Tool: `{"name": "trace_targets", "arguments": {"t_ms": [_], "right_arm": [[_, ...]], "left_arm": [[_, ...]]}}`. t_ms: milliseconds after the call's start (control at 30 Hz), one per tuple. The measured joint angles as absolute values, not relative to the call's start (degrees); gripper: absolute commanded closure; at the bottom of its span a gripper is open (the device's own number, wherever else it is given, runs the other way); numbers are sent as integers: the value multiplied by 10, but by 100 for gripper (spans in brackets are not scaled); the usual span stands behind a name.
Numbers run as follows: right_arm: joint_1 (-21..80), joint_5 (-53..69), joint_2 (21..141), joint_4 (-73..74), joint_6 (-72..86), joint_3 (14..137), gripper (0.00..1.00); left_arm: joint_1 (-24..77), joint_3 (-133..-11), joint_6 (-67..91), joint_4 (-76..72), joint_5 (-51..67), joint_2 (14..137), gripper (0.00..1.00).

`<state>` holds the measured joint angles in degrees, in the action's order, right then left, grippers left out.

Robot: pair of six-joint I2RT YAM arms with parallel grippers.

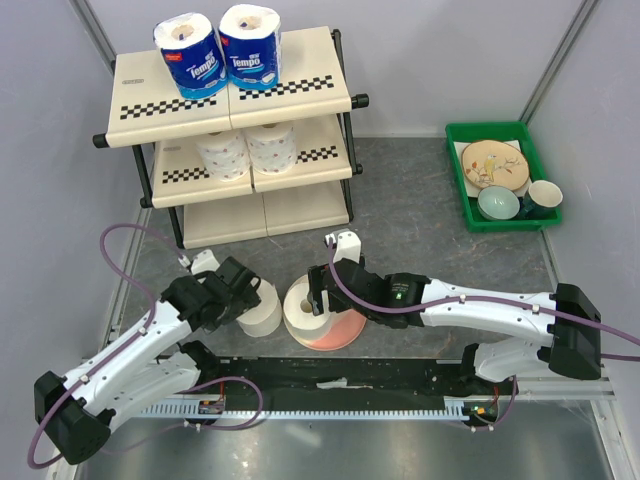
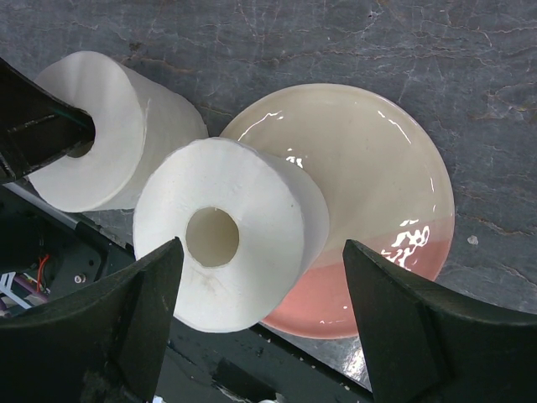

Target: Place and organize the paper towels onto the shelf

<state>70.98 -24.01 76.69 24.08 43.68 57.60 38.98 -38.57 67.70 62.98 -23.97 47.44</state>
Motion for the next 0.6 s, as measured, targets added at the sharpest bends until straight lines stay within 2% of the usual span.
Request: {"name": "trace_targets", "arguments": {"t_ms": [600], "right_arm": [[710,-217,848,226,433,576,17]], "left_arm": [[390,-350,700,600,-239,447,1]]}}
